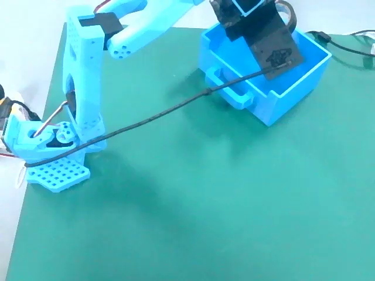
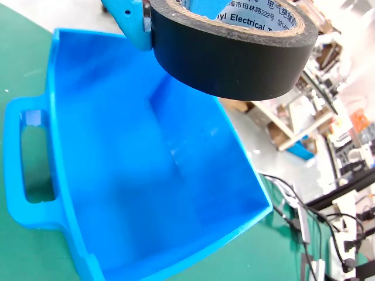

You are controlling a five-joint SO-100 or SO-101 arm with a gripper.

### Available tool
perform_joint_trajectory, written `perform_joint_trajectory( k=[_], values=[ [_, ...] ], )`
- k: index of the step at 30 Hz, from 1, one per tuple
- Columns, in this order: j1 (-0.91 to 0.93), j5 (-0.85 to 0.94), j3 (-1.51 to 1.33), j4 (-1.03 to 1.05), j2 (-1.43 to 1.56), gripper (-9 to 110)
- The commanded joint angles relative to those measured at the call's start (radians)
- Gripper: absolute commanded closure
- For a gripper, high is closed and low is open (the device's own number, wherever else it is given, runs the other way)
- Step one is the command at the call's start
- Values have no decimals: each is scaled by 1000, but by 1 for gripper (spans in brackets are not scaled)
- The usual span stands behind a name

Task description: Put the tape in the box

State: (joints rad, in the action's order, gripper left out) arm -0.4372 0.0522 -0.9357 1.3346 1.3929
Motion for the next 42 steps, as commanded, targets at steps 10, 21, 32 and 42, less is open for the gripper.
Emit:
perform_joint_trajectory(
  k=[10,21,32,42],
  values=[
    [-61,9,67,-101,-92,102],
    [-87,9,67,-149,-176,102],
    [-83,9,66,-149,-187,102],
    [-77,9,66,-143,-187,101]
  ],
)
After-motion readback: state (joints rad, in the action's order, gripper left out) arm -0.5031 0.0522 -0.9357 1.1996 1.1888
